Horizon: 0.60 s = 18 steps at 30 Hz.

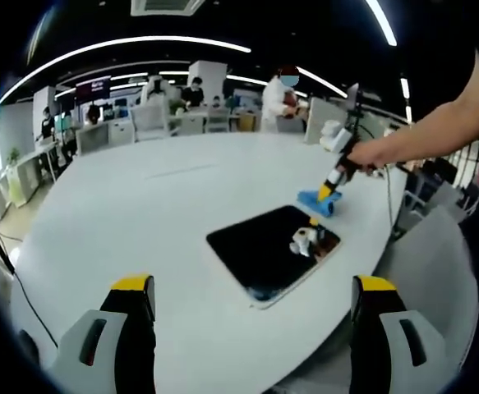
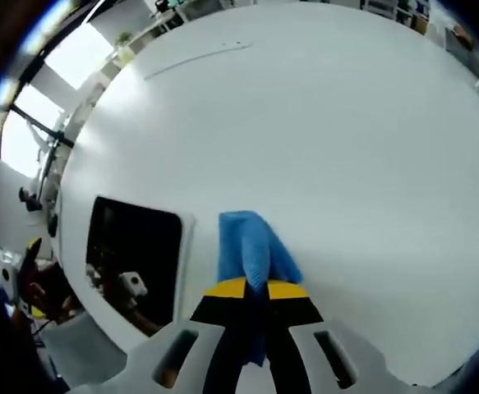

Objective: Wipe the mirror surface with the cleaning cloth until all visible marks leave the cleaned area.

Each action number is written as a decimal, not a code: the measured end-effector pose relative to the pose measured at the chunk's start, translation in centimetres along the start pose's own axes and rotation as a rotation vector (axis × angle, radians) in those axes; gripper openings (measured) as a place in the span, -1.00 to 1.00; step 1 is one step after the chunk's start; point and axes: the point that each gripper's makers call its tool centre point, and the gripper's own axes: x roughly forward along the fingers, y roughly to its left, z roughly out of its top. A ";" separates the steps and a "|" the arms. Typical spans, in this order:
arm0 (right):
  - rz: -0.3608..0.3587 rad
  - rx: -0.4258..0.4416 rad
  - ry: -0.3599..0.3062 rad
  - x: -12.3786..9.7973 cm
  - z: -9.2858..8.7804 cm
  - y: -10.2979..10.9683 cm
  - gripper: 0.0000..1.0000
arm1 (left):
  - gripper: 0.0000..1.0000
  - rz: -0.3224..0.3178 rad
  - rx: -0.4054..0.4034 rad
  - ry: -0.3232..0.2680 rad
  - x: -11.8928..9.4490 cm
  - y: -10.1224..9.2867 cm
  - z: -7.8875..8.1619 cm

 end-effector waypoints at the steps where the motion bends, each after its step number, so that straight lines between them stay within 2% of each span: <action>1: -0.003 -0.009 -0.002 0.1 -0.1 -0.2 -0.95 | 1.00 0.003 -0.003 -0.001 -0.1 0.1 0.0; 3: 0.013 -0.007 -0.014 0.0 0.2 0.0 -0.94 | 1.00 0.010 -0.007 -0.001 -0.3 0.1 0.0; 6: -0.028 -0.159 -0.043 -0.2 0.8 -0.5 -0.85 | 1.00 0.016 -0.008 0.009 -0.5 0.1 -0.3; 7: -0.033 -0.182 -0.051 -0.3 0.9 -0.6 -0.79 | 1.00 0.019 -0.009 0.012 -0.5 0.1 -0.4; 14: 0.011 -0.233 -0.052 -0.8 0.2 0.1 -0.53 | 1.00 0.025 -0.014 0.016 -0.1 -0.6 -0.2; 18: 0.081 -0.265 -0.123 -2.9 0.9 1.4 -0.48 | 1.00 0.047 -0.010 0.020 0.2 -0.5 0.0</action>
